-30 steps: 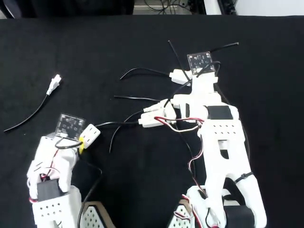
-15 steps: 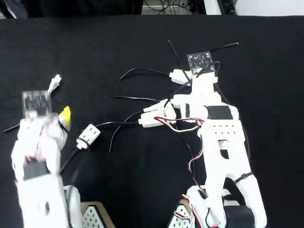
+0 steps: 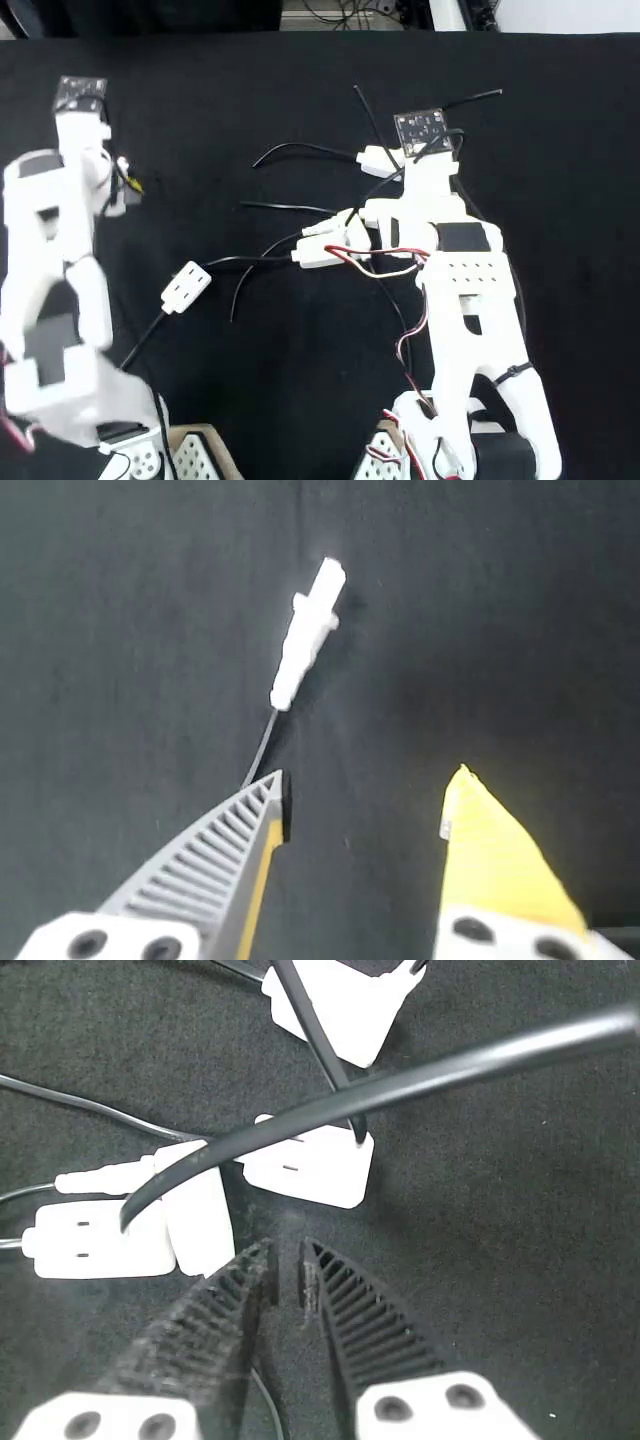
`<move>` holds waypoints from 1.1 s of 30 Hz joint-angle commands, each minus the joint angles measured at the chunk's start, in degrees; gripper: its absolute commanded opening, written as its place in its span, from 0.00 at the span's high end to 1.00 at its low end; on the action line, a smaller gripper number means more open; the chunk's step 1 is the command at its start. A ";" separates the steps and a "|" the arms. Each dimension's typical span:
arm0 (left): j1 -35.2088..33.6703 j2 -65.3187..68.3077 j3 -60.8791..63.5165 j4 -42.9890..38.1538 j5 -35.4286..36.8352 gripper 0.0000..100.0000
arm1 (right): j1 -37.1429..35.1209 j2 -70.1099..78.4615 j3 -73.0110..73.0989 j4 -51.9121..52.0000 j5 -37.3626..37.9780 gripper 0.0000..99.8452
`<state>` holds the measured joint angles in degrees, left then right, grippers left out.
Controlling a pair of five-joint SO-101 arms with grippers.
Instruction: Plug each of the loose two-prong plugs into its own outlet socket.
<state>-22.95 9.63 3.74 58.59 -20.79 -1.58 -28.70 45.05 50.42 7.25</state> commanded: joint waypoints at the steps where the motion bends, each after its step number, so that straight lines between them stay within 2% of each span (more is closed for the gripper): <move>1: -0.84 9.58 -16.92 1.49 -1.23 0.74 | -0.70 -1.19 -0.13 -0.53 0.26 0.96; 9: -1.80 28.48 -37.58 2.20 -5.63 0.74 | -0.53 -1.19 -0.13 -0.88 0.35 0.96; 23: -1.71 53.27 -72.22 21.19 -5.80 0.75 | -0.62 -1.19 -0.13 -0.79 0.35 0.96; 25: -1.63 55.03 -76.18 24.79 -5.80 0.78 | -0.53 -1.19 -0.13 -0.79 0.35 0.96; 30: -1.63 58.02 -86.20 34.64 -5.80 0.96 | -0.53 -1.19 -0.13 -0.79 0.35 0.96; 33: -0.84 58.37 -90.51 41.23 -5.80 0.97 | -0.53 -1.19 -0.13 -0.79 0.35 0.96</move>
<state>-24.62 69.14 -80.57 94.37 -26.07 -1.58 -28.70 45.05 50.42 7.25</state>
